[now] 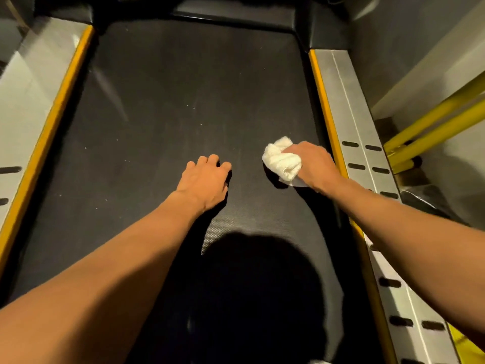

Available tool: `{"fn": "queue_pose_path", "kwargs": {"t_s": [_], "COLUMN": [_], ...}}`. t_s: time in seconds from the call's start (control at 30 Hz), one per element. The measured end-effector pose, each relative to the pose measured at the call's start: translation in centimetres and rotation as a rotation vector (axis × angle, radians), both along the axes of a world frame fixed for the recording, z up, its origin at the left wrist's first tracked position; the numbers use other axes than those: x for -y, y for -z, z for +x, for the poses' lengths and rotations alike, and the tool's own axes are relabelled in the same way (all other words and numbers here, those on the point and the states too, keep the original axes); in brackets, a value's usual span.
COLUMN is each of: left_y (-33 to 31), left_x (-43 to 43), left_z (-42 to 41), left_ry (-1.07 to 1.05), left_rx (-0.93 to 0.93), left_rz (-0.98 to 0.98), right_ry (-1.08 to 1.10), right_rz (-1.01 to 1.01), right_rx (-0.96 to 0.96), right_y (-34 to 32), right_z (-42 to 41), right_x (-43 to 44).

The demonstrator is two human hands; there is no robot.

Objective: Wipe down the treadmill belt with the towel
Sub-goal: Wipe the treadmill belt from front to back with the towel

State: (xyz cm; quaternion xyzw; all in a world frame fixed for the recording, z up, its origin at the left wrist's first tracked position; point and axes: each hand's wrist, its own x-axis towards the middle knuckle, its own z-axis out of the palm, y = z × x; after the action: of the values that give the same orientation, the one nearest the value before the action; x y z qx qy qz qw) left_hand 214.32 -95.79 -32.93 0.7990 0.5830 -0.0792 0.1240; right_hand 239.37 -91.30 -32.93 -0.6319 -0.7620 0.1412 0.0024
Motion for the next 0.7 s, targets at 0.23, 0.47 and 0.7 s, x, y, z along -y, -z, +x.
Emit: {"fn": "queue_pose_path", "kwargs": {"t_s": [0.23, 0.47, 0.7], "left_y": [0.2, 0.2, 0.3], "left_x": [-0.2, 0.0, 0.2], "left_z": [0.8, 3.4, 5.7], "left_ry": [0.039, 0.094, 0.171], "left_rx": [0.027, 0.066, 0.049], "left_rz": [0.024, 0.023, -0.025], "right_ry": [-0.056, 0.137, 0.162], "right_rz": [-0.167, 0.062, -0.025], "right_rx": [-0.162, -0.057, -0.089], "right_y": [-1.3, -0.7, -0.4], "right_z": [-1.9, 2.7, 3.4], "right_x": [9.4, 0.3, 8.1]}}
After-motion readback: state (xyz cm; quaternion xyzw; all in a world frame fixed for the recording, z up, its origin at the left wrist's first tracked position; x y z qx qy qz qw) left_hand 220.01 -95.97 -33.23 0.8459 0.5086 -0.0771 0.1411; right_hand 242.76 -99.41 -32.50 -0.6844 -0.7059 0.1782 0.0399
